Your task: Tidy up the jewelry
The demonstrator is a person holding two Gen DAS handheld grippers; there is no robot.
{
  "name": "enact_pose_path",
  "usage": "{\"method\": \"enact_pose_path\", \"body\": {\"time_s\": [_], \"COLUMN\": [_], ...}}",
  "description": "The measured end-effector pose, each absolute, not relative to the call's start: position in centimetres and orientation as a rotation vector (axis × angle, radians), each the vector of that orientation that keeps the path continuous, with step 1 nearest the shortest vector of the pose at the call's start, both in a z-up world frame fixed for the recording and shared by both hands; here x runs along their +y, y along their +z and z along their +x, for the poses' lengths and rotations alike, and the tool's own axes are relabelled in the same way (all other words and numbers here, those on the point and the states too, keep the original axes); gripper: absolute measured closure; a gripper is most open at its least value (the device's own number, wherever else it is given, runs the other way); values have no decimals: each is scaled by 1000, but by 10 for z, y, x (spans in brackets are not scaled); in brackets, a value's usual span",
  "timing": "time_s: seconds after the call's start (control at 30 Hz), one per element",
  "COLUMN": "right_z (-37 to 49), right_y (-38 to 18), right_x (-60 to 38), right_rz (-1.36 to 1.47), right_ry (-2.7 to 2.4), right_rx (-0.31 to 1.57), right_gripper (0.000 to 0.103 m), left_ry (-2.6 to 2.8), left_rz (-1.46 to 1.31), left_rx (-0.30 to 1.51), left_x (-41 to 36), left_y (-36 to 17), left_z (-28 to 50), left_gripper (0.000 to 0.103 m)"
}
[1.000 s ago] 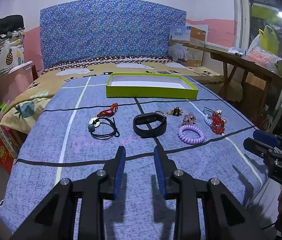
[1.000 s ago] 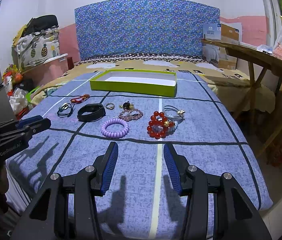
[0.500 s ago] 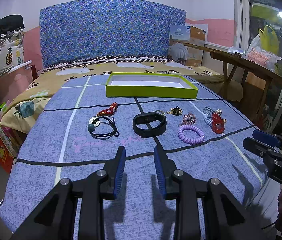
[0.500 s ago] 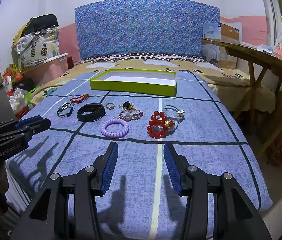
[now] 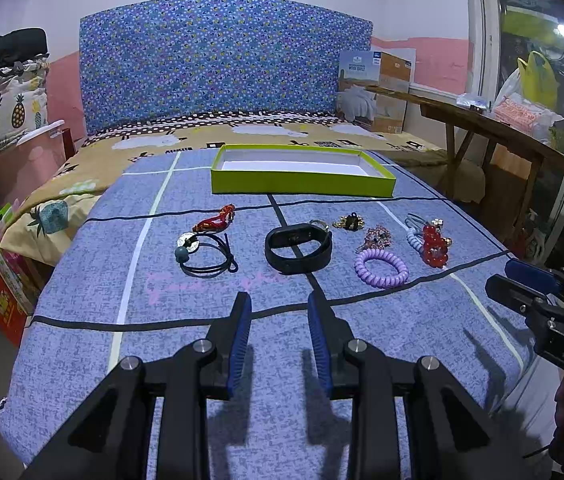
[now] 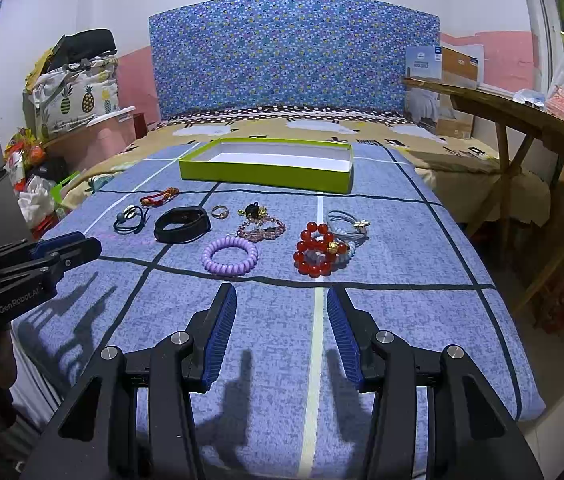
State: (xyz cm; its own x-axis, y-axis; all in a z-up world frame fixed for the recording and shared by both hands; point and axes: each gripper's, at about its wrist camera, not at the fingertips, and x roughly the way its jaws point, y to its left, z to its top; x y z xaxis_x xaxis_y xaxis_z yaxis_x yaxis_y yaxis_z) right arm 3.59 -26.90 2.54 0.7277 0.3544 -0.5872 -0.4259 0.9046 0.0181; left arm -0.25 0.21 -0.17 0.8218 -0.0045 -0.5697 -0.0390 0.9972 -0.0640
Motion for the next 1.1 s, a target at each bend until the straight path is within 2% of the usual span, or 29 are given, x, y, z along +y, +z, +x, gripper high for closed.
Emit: {"method": "enact_pose_path", "body": {"time_s": [0.83,1.1], "right_z": [38,65], "right_y": [23,27], "right_x": [-270,-266], "right_rz": [-122,-124], "right_ry": [432,425], "right_rx": [622,647], "right_gripper": [55,55], "left_ry": [-5,-8], "left_rz": [-111,-97], "left_rx": [639,672], "left_x": [4,6], "left_y": [-5,-4], "left_z": [8,31], "left_gripper": [73,73]}}
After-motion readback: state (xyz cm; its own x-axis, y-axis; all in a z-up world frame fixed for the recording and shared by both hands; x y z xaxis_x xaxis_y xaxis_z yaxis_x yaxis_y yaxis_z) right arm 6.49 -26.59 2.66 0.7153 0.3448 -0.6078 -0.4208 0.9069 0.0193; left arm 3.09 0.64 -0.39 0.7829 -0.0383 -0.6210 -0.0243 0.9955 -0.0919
